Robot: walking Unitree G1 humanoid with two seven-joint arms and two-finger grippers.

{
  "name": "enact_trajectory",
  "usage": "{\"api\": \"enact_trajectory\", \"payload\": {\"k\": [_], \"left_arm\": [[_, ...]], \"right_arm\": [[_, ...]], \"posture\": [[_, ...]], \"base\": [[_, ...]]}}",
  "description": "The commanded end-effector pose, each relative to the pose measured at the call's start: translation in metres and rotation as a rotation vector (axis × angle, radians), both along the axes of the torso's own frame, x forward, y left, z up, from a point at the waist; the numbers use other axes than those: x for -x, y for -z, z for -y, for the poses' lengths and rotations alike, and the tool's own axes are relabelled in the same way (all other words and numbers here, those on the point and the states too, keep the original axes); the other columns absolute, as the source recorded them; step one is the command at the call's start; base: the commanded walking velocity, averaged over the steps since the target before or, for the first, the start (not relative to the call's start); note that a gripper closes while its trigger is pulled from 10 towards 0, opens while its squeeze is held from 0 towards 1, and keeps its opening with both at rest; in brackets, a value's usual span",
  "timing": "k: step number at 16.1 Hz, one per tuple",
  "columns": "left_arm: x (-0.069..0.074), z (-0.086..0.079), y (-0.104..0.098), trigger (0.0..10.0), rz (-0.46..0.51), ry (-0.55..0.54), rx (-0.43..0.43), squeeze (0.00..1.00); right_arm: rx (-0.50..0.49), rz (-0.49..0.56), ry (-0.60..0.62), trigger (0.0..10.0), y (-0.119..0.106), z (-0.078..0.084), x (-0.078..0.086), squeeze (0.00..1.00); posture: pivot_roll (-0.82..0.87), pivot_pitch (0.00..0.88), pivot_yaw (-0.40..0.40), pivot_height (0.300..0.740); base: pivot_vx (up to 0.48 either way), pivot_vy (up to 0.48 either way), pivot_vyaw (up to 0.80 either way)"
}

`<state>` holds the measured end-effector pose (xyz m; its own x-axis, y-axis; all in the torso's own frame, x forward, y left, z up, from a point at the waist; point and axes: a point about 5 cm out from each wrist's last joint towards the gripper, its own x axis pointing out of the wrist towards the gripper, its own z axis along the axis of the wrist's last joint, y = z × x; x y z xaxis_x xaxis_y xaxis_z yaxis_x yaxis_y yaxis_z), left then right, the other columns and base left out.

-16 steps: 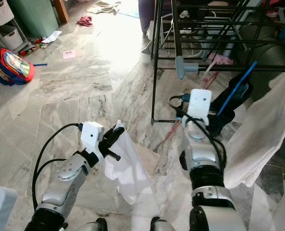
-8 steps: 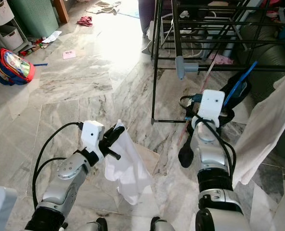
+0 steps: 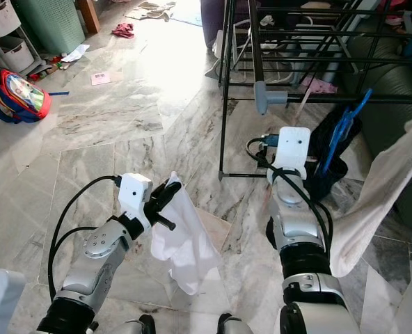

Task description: Hang hanger

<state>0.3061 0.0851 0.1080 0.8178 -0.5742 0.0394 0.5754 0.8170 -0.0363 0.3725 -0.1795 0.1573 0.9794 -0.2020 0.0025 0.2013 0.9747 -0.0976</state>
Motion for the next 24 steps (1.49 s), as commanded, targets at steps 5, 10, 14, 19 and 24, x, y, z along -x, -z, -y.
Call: {"api": "enact_trajectory", "payload": {"k": [5, 10, 14, 19, 24], "left_arm": [[-0.001, 0.003, -0.001, 10.0, 0.002, 0.006, -0.016, 0.00], [-0.001, 0.004, 0.001, 10.0, -0.004, 0.005, -0.020, 0.00], [-0.002, 0.006, 0.002, 10.0, -0.009, 0.008, -0.031, 0.00], [-0.002, 0.005, 0.003, 10.0, -0.014, 0.004, -0.042, 0.00], [-0.002, 0.006, 0.004, 10.0, -0.019, 0.009, -0.050, 0.00]], "right_arm": [[-0.094, -0.129, 0.004, 10.0, 0.015, -0.002, -0.001, 0.00], [-0.045, -0.134, 0.053, 10.0, 0.016, 0.014, 0.004, 0.00], [0.019, -0.140, 0.119, 10.0, 0.015, 0.026, 0.009, 0.00], [0.048, -0.133, 0.145, 10.0, 0.015, 0.041, 0.018, 0.00], [0.045, -0.139, 0.031, 10.0, 0.010, 0.042, 0.014, 0.00]], "posture": [[0.05, 0.210, -0.003, 0.740], [0.04, 0.210, -0.002, 0.740], [0.04, 0.210, 0.001, 0.740], [0.04, 0.212, 0.004, 0.740], [0.03, 0.213, 0.007, 0.740]], "base": [[0.000, 0.000, 0.00], [0.000, 0.000, 0.00], [0.000, 0.000, 0.00], [0.000, 0.000, 0.00], [0.000, 0.000, 0.00]]}}
